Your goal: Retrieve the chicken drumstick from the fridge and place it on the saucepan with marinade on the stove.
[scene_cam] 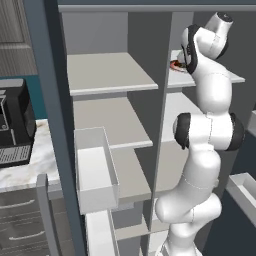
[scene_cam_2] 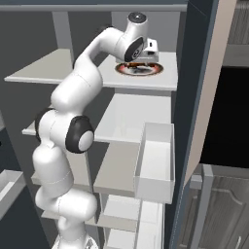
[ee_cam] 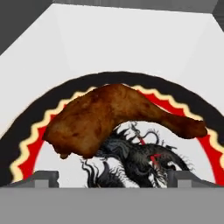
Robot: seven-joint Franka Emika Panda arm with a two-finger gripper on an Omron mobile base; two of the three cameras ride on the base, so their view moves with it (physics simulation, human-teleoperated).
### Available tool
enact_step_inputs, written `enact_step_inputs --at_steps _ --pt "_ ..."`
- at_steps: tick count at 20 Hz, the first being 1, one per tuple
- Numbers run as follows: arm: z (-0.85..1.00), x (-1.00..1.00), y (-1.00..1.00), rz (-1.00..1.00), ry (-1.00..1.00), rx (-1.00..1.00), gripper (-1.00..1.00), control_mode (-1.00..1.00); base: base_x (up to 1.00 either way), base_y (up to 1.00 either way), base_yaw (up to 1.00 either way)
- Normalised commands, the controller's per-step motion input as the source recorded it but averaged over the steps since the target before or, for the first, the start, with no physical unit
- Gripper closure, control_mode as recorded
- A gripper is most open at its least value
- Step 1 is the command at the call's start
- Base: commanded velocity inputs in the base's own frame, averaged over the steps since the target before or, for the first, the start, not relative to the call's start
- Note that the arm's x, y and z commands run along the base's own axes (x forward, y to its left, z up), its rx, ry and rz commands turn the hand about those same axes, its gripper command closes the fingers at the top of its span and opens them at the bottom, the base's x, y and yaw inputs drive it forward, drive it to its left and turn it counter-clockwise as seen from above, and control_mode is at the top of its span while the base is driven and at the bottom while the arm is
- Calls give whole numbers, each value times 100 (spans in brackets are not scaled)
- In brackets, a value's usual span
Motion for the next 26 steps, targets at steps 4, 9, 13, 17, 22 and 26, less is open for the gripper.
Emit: enact_step_inputs --at_steps 4,9,13,17,22,26 --pt "8 -24 37 -18 -25 24 -100 -100 0 0 0" --pt "-15 -7 49 -20 -5 3 -100 -100 0 0 0" --pt "-4 26 2 -11 10 -5 -100 -100 0 0 0" --pt "2 31 0 -3 7 -4 -100 -100 0 0 0" --pt "22 27 0 -2 15 -3 -100 -100 0 0 0" --pt "37 15 0 -3 19 -7 -100 -100 0 0 0"
